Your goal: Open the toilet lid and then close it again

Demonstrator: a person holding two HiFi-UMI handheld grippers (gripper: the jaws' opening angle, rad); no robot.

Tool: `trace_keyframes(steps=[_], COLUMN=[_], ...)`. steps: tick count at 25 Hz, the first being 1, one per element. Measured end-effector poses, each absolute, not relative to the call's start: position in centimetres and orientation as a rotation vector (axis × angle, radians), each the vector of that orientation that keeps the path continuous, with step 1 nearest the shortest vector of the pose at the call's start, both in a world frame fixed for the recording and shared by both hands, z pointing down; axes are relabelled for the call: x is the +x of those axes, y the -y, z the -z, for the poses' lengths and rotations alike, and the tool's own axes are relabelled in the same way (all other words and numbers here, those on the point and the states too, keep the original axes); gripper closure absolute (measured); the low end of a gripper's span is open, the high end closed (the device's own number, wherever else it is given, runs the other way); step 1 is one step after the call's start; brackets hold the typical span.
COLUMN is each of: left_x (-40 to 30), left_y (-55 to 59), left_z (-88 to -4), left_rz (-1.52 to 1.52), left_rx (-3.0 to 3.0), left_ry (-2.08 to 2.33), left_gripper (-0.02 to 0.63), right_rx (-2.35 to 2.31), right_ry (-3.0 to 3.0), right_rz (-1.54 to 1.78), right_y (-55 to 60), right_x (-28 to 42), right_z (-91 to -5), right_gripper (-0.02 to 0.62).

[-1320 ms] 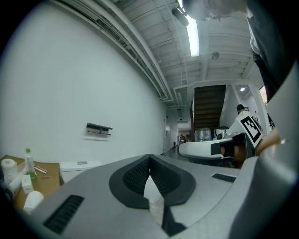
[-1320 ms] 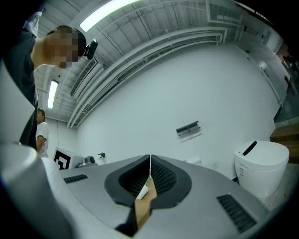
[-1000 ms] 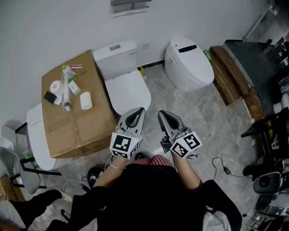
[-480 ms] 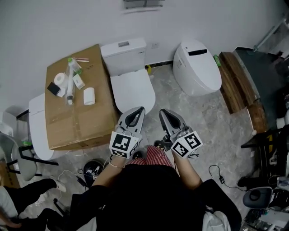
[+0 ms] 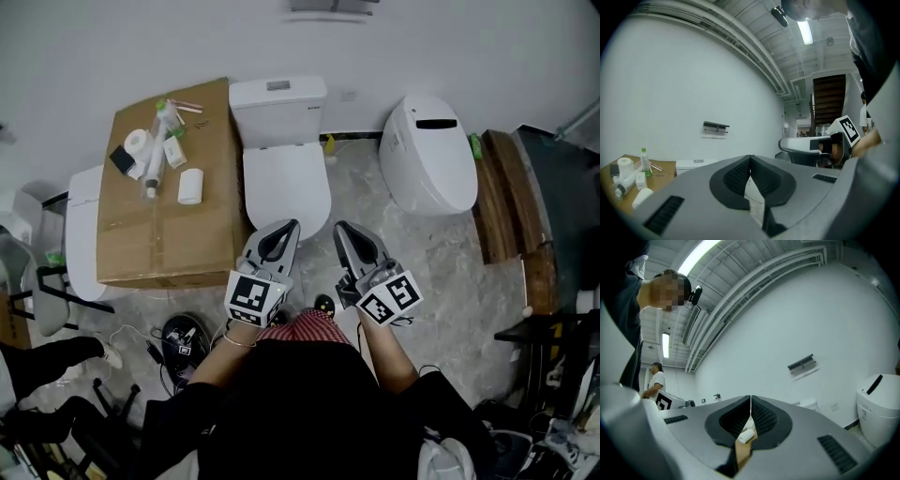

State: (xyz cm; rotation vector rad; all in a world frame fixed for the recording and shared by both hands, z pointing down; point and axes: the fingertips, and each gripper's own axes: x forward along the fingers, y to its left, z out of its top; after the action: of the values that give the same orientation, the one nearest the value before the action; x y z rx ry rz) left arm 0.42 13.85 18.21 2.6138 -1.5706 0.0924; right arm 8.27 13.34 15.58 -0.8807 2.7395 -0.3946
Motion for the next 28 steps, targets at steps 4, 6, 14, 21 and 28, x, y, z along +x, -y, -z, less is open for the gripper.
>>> trace_keyframes(steps=[4, 6, 14, 21, 28], left_x=[0.6, 0.8, 1.9, 3.9, 4.6], left_y=[-13.0, -12.5, -11.0, -9.7, -9.1], left_z=[-17.9, -17.8, -17.9, -18.0, -18.4], left_rz=[-0.100, -0.104, -0.115, -0.101, -0.102], left_rx=[2.581, 2.568, 2.519, 2.483, 2.425], left_ry=[1.638, 1.665, 1.745, 1.804, 1.880], left_gripper=[0.603, 0.603, 0.603, 0.603, 0.603], right_rx=[-0.789, -0.769, -0.685, -0.615, -0.547], right_ry=[-2.762, -2.774, -2.805, -2.821, -2.846], right_rz=[0.362, 0.369, 0.378, 0.379, 0.387], right_y=[-12.5, -11.8, -9.7, -7.8, -6.8], right_x=[8.5, 8.7, 9.4, 11.2, 12.2], right_z=[-15.1, -15.3, -15.7, -15.7, -16.3], right_gripper=[0.575, 0.575, 0.575, 0.575, 0.575])
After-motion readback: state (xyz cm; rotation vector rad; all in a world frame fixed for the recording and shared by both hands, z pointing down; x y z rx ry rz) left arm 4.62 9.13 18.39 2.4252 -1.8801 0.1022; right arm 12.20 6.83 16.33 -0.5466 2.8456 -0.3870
